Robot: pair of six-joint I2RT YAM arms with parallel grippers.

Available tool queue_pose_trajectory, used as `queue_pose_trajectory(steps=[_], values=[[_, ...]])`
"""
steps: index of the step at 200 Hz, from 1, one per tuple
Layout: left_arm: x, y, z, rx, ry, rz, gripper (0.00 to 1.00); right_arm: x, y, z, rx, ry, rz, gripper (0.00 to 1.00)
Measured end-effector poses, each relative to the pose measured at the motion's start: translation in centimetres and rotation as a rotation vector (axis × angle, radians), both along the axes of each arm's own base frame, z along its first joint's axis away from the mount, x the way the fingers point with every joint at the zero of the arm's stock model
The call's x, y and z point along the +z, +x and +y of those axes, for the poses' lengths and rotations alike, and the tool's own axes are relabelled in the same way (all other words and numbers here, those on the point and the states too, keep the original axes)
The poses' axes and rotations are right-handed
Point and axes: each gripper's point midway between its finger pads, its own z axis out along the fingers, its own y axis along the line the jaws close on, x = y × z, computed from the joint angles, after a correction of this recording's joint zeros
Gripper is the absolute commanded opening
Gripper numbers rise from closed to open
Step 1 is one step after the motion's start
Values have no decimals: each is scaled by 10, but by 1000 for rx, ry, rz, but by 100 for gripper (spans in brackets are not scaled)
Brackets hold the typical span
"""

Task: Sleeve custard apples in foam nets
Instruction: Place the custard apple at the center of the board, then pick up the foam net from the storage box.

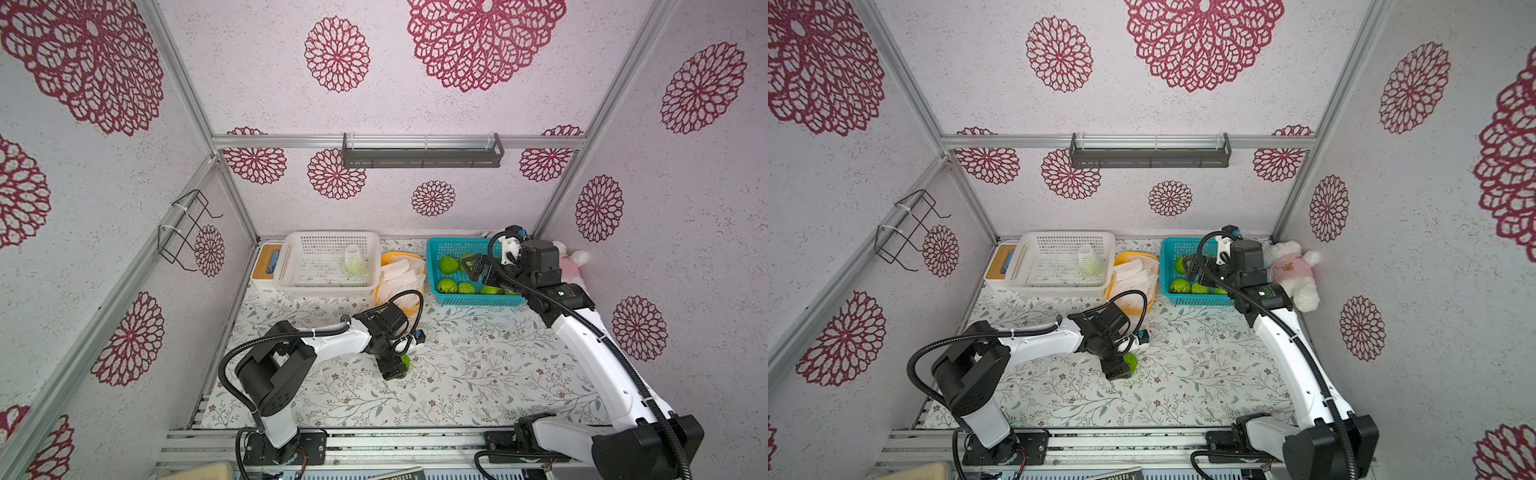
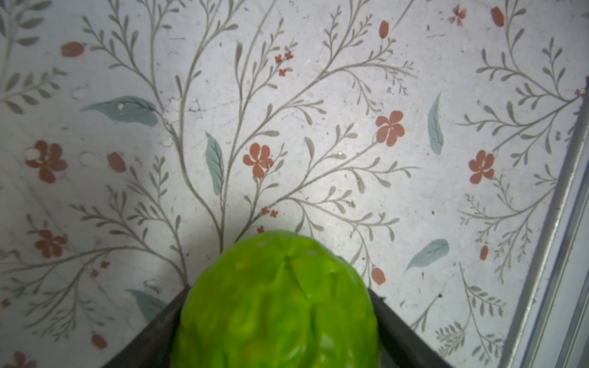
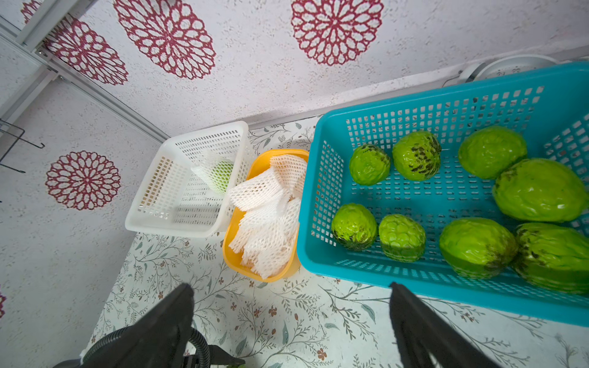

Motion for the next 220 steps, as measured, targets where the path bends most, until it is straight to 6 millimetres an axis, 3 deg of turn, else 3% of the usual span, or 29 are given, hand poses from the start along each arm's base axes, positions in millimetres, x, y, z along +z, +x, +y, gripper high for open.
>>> queue_pose_trajectory(steps=[72, 96, 139, 158, 178, 201, 220], values=[[5, 1, 1, -1, -1, -16, 91, 0, 0, 0, 8, -15, -8, 99], [15, 3, 2, -3, -10, -40, 100, 0, 0, 0, 11, -21, -11, 99], [48, 1, 5, -12, -50, -91, 97, 1, 1, -1, 16, -36, -15, 99], [86, 10, 6, 12, -117, -159, 97, 7, 9, 2, 24, -40, -18, 97], [158, 44, 20, 123, -255, -323, 97, 19, 22, 13, 57, -45, -26, 93], [259, 91, 73, 360, -414, -583, 97, 24, 43, 41, 123, -61, -13, 88], [310, 111, 117, 541, -492, -697, 97, 13, 57, 79, 197, -75, 22, 83]])
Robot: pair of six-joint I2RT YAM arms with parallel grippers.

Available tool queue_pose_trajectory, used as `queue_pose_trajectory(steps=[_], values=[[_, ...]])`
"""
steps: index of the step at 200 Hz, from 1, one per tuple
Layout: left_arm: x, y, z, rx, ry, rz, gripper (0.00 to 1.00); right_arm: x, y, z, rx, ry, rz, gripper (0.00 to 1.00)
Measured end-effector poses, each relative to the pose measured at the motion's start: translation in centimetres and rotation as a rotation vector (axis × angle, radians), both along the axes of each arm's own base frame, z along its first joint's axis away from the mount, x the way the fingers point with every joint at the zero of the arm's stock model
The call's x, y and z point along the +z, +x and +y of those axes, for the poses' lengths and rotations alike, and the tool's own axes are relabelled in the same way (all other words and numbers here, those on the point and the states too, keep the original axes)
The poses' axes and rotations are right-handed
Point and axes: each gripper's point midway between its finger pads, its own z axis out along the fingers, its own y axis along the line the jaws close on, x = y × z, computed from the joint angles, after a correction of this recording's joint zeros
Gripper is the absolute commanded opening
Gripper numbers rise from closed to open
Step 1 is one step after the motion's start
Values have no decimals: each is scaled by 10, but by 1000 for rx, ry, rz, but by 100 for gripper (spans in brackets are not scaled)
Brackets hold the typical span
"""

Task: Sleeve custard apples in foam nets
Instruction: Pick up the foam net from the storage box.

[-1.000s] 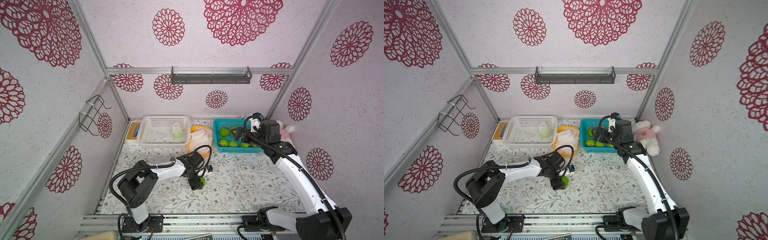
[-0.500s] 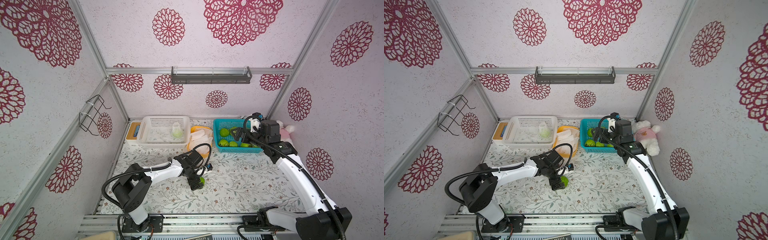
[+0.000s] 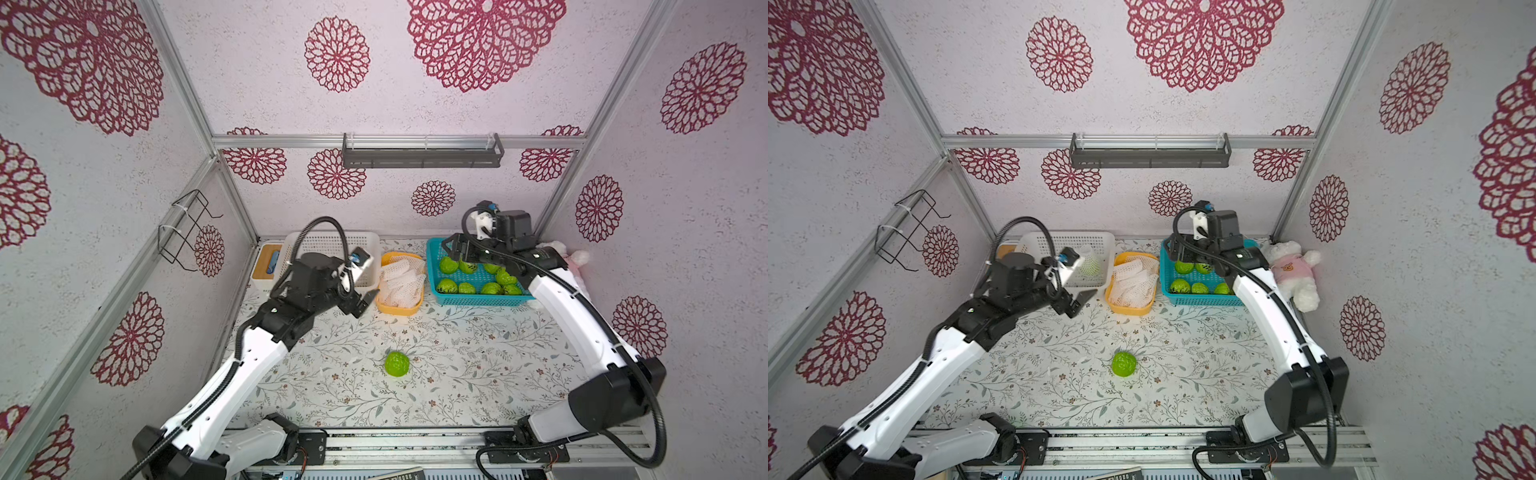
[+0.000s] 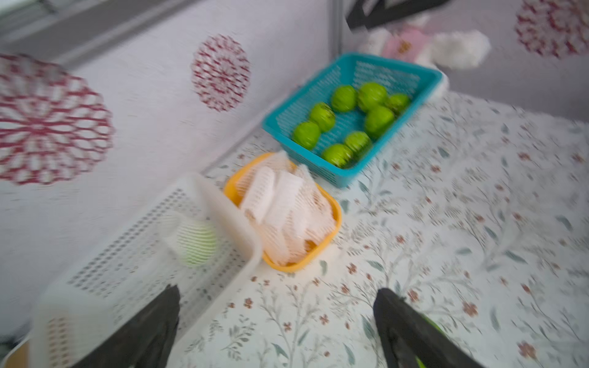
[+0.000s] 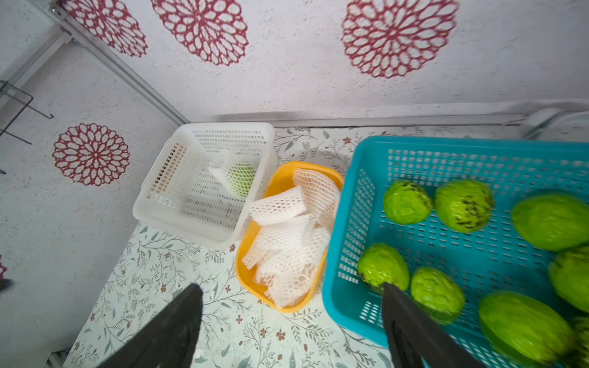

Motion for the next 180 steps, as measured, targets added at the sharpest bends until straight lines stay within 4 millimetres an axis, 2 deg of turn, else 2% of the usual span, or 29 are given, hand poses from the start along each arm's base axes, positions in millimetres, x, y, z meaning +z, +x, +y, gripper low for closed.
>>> queue_pose_trajectory(steps=[14, 28, 37, 54, 74, 94, 139, 157, 180], values=[[12, 11, 21, 89, -64, -1, 97, -20, 6, 26, 42, -16, 54, 81], [6, 23, 38, 168, -112, 42, 97, -47, 10, 49, 71, -33, 123, 80], [-6, 31, 45, 213, -138, 91, 97, -64, 10, 61, 86, -46, 164, 80], [-42, 44, 55, 281, -157, 200, 97, -97, 12, 79, 102, -76, 237, 80], [-79, 44, 61, 326, -158, 295, 97, -121, 19, 93, 97, -96, 299, 81], [-94, 41, 63, 350, -157, 331, 97, -125, 40, 102, 50, -78, 310, 83], [-89, 44, 75, 408, -147, 289, 97, -111, 89, 111, -137, -15, 288, 84], [-88, 44, 79, 425, -142, 277, 97, -115, 98, 113, -199, 13, 308, 84], [-89, 44, 82, 439, -137, 271, 97, -133, 100, 110, -271, 14, 358, 83]])
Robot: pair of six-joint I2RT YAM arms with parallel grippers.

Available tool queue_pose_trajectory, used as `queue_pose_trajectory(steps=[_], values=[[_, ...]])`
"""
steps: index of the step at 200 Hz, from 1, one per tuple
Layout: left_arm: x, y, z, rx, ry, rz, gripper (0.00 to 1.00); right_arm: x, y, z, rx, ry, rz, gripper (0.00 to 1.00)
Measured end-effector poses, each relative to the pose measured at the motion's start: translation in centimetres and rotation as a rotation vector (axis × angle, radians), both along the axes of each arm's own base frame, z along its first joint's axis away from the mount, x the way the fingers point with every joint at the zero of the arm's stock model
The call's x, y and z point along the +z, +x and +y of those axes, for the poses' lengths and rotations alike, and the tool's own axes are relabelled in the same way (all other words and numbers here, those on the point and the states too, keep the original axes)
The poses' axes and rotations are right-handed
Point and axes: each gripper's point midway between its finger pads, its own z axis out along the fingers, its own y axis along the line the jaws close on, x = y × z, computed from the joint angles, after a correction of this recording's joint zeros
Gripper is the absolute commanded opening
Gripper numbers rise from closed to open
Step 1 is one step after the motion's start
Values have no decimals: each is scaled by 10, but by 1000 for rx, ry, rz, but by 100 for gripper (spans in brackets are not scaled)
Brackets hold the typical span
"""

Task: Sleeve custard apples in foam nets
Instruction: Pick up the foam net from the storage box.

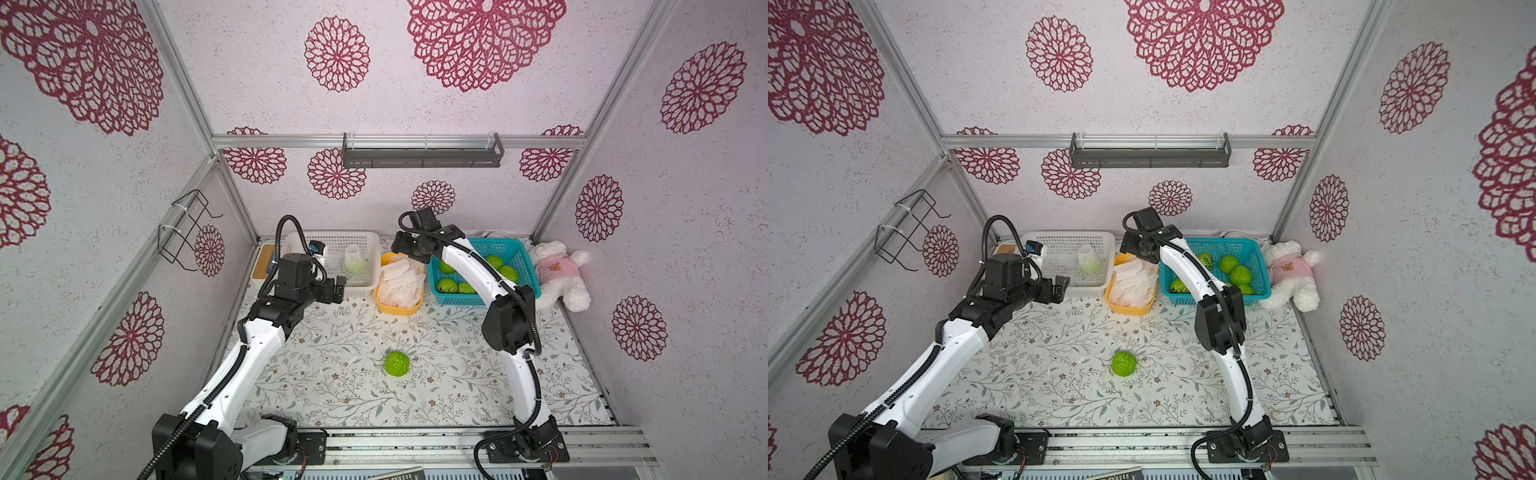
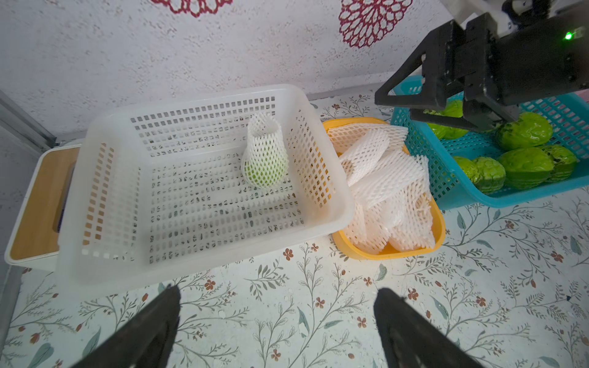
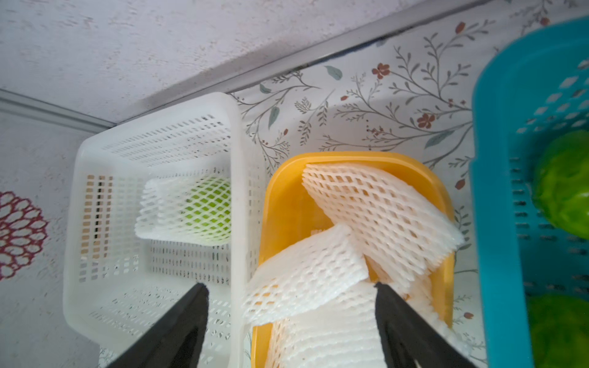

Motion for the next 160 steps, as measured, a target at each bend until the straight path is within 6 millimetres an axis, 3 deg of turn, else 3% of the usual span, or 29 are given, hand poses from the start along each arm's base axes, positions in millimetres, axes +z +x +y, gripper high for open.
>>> queue_pose_trajectory(steps=[67, 99, 160], values=[[1, -1, 3, 14, 7, -5, 97, -49, 0, 11, -45, -49, 75, 74], [3, -2, 3, 14, 6, -12, 97, -65, -5, 16, -44, -83, 95, 59], [3, -2, 3, 19, -4, -9, 97, -64, -5, 14, -51, -134, 66, 29]])
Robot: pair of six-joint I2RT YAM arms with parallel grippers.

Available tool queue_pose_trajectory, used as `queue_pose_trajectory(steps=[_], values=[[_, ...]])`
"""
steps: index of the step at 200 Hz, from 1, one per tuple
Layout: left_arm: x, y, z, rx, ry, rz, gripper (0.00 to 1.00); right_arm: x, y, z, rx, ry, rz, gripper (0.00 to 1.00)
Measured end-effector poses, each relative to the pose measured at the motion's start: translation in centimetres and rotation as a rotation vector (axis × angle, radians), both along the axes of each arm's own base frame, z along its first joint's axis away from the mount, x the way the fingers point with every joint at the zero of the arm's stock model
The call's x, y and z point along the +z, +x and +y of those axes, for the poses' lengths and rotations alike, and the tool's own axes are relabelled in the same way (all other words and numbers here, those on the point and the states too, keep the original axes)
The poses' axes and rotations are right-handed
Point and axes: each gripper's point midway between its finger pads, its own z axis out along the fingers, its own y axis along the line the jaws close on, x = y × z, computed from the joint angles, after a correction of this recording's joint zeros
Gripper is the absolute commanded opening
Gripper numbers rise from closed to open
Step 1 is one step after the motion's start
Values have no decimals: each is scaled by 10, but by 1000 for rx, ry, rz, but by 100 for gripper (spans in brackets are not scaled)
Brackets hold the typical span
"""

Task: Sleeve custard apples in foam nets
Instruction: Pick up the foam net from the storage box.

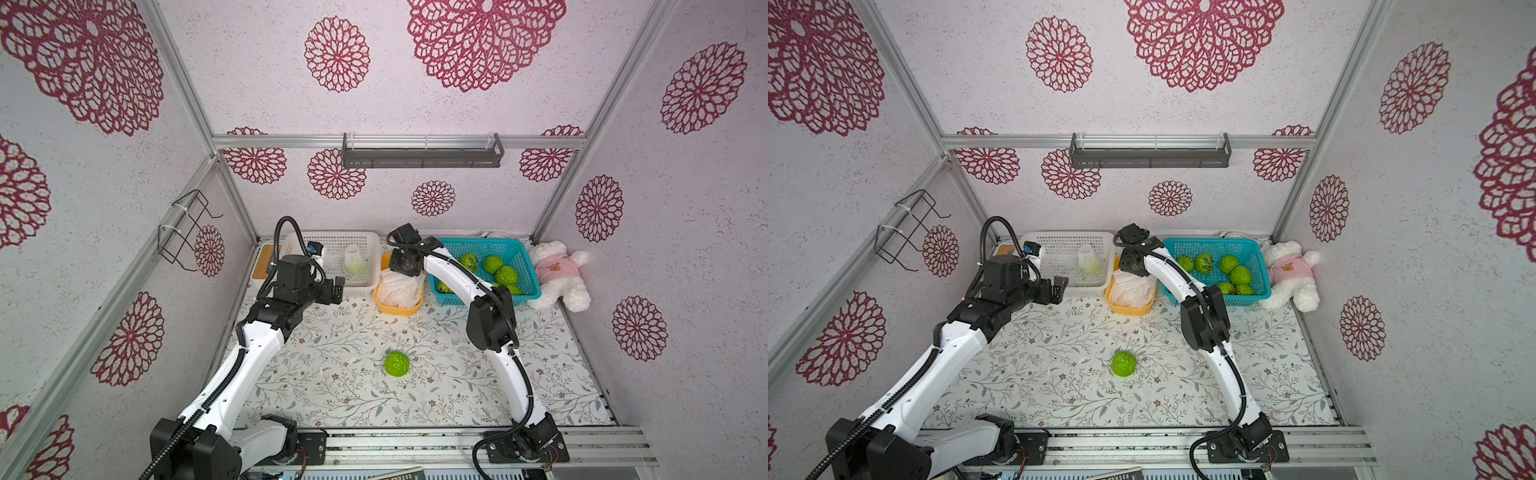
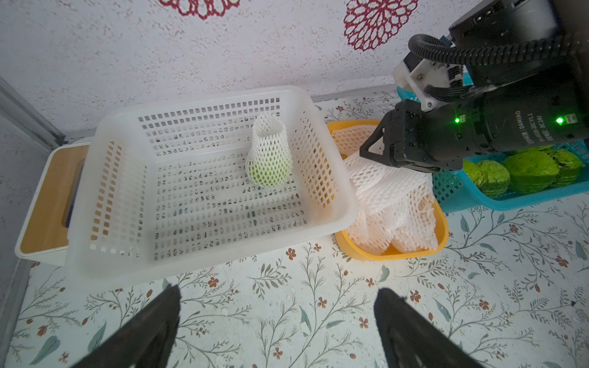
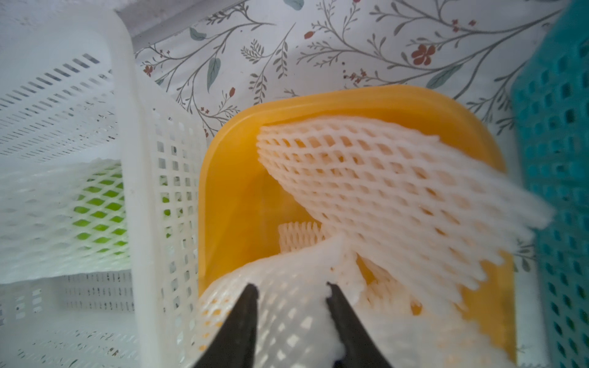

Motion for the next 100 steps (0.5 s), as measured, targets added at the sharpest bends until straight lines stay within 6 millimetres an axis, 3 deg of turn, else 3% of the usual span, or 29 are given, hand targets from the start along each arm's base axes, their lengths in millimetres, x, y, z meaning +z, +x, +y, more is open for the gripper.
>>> queue_pose_trajectory(steps=[18, 53, 100], values=[[0, 0, 0, 0, -5, 1, 97, 0, 0, 0, 8, -19, -12, 21], [0, 0, -1, -2, -11, 3, 97, 9, 2, 1, 41, -66, -64, 21], [0, -1, -2, -4, -20, 5, 97, 62, -7, 14, 140, -99, -223, 21]])
